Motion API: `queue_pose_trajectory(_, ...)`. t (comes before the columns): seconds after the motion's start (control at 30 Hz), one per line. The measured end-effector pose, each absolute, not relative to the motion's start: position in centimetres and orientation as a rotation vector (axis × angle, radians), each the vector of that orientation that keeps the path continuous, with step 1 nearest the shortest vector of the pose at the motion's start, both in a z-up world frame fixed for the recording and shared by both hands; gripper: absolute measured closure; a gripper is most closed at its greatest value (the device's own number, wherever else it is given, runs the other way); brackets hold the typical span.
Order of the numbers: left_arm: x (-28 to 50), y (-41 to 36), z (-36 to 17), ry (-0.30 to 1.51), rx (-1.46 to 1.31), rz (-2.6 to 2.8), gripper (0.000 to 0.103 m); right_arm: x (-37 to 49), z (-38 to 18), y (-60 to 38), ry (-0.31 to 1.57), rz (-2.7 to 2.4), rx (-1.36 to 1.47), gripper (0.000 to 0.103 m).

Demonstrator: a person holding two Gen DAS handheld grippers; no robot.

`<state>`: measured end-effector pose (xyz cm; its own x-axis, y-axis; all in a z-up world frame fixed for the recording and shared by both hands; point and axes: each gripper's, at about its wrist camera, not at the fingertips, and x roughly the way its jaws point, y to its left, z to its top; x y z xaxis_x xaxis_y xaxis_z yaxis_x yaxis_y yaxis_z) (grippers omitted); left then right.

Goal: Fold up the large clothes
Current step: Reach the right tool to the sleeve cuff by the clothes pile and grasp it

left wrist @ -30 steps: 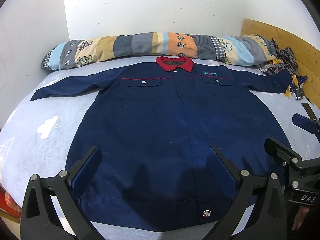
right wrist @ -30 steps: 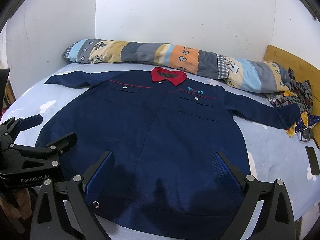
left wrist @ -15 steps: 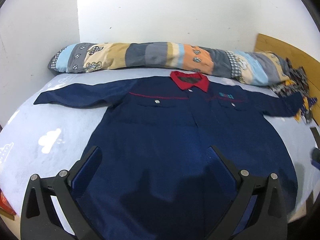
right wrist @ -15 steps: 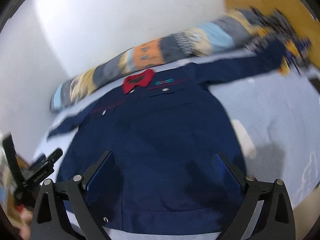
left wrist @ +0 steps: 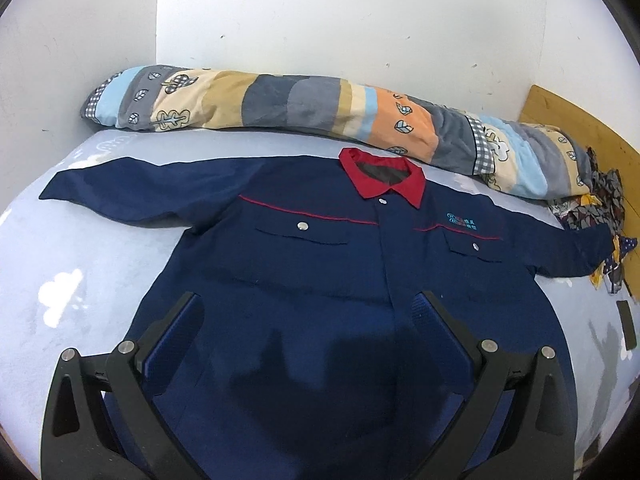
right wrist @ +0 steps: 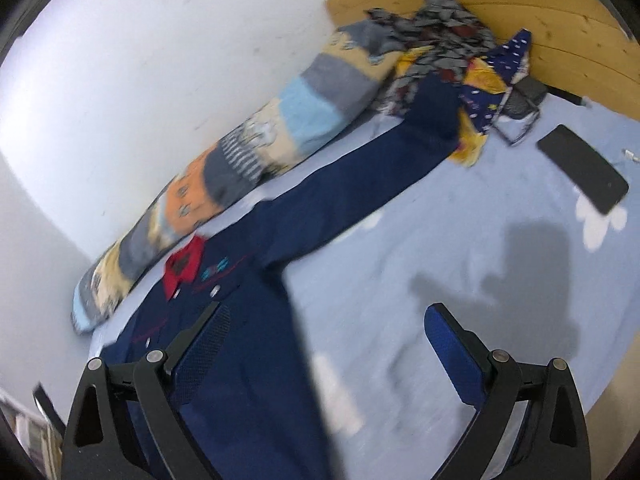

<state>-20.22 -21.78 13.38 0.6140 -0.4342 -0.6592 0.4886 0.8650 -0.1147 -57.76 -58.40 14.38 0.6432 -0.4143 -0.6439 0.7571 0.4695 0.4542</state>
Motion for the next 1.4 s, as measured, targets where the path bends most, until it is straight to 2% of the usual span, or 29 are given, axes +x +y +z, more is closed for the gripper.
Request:
queue_pose_trajectory(0.3,-19.9,-24.0,13.0,0.768,0.093,-0.587,0.000,-58.6,14.0,-71.1,0.380,-0.905,0.939,0.005)
queue_pose_trajectory(0.4,-20.3,-24.9,12.8,0.750,0.148,-0.593,0.000,-58.2,13.4,-74.8,0.334,-0.958,0.941,0.008)
queue_pose_trajectory(0.5,-20.4,-25.7,12.1,0.760,0.184,-0.603,0.000,-57.8,12.9,-78.0,0.317,-0.961,0.963,0.031)
queue_pose_trajectory(0.53,-20.4,-25.9,12.0,0.761,0.195,-0.605,0.000,-57.3,12.5,-79.1,0.334,-0.947,0.967,0.042)
queue_pose_trajectory(0.57,-20.5,-26.0,11.9,0.760,0.207,-0.608,0.000,-56.8,12.3,-80.0,0.362,-0.942,0.964,0.049)
queue_pose_trajectory(0.6,-20.7,-26.1,11.9,0.756,0.218,-0.613,0.000,-56.2,12.0,-80.9,0.390,-0.938,0.950,0.051)
queue_pose_trajectory(1.13,-22.7,-28.4,10.8,0.723,0.337,-0.668,0.000,-54.1,9.0,-89.1,0.443,-1.030,0.873,0.051)
queue_pose_trajectory(1.2,-22.8,-28.5,10.7,0.721,0.340,-0.672,0.000,-53.8,8.9,-89.8,0.448,-1.046,0.856,0.054)
queue_pose_trajectory(1.23,-22.9,-28.6,10.7,0.721,0.341,-0.674,0.000,-53.7,8.7,-90.1,0.448,-1.045,0.853,0.064)
queue_pose_trajectory(1.27,-22.9,-28.7,10.7,0.723,0.343,-0.675,0.000,-53.4,8.6,-90.5,0.454,-1.046,0.846,0.086)
queue_pose_trajectory(1.3,-22.9,-28.7,10.6,0.724,0.346,-0.677,0.000,-53.0,8.4,-90.8,0.472,-1.049,0.838,0.091)
queue_pose_trajectory(1.4,-23.0,-29.0,10.5,0.726,0.355,-0.676,0.000,-52.4,8.8,-90.5,0.495,-1.073,0.774,0.094)
